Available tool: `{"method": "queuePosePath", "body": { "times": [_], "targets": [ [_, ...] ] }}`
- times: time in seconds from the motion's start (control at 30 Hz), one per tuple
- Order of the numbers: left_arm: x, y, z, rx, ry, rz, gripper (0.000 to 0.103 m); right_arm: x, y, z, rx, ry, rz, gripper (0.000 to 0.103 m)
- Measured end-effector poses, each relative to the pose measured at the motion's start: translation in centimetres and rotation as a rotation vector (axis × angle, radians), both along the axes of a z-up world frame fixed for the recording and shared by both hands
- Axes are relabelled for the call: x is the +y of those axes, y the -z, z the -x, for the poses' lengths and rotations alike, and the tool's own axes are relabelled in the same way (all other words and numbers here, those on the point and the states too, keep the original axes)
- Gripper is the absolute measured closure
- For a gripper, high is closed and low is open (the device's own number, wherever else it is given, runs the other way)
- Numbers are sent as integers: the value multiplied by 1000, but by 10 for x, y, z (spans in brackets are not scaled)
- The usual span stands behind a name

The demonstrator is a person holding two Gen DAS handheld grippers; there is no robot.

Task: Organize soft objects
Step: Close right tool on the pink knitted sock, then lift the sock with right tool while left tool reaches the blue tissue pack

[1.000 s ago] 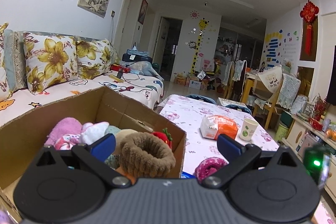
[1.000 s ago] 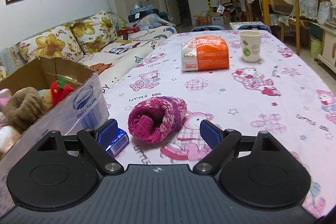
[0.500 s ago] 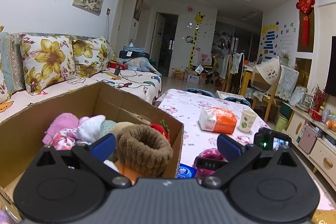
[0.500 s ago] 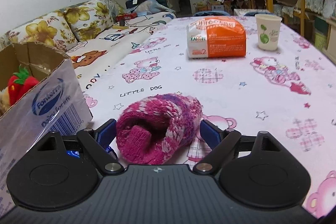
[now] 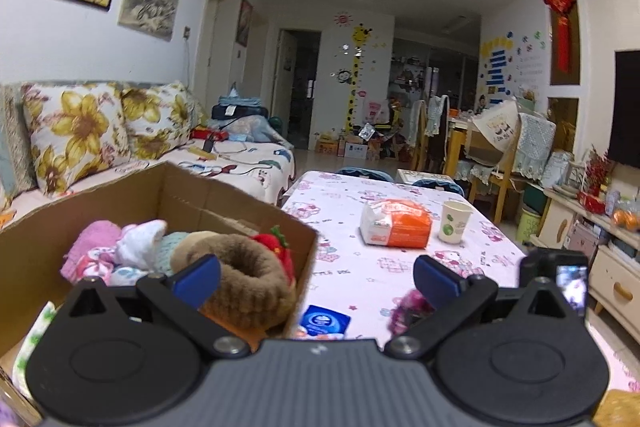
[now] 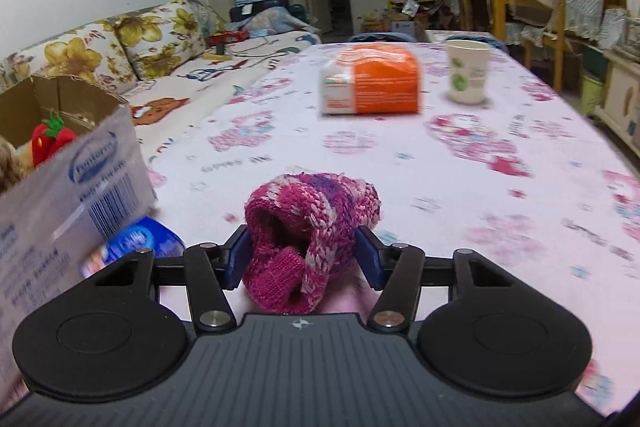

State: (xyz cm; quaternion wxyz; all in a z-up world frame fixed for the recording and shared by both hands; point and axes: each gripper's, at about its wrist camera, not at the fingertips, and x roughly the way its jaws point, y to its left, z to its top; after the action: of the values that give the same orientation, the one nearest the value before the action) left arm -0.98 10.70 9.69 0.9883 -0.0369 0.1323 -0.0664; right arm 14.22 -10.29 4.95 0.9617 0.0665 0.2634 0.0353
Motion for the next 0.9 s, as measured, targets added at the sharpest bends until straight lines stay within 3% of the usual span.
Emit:
{"method": "queuePosePath", "body": {
  "times": [0.33, 0.5, 0.63, 0.8, 0.9],
  "targets": [
    [-50, 21, 12, 21, 102, -132, 1, -75, 2, 75, 26, 135, 15, 34],
    [-72, 40, 7, 92, 144, -144, 1, -93, 3, 99, 17, 151, -2, 31],
    [-84, 51, -5, 131, 117, -176, 1, -97, 6, 104, 18, 145, -4, 20],
    [-83, 65, -28, 203, 53, -135, 1, -98, -5, 102, -3, 154, -30, 3],
    [-83, 73, -41, 228, 5, -121, 1, -99, -13, 101, -27, 155, -33, 2]
  ]
}}
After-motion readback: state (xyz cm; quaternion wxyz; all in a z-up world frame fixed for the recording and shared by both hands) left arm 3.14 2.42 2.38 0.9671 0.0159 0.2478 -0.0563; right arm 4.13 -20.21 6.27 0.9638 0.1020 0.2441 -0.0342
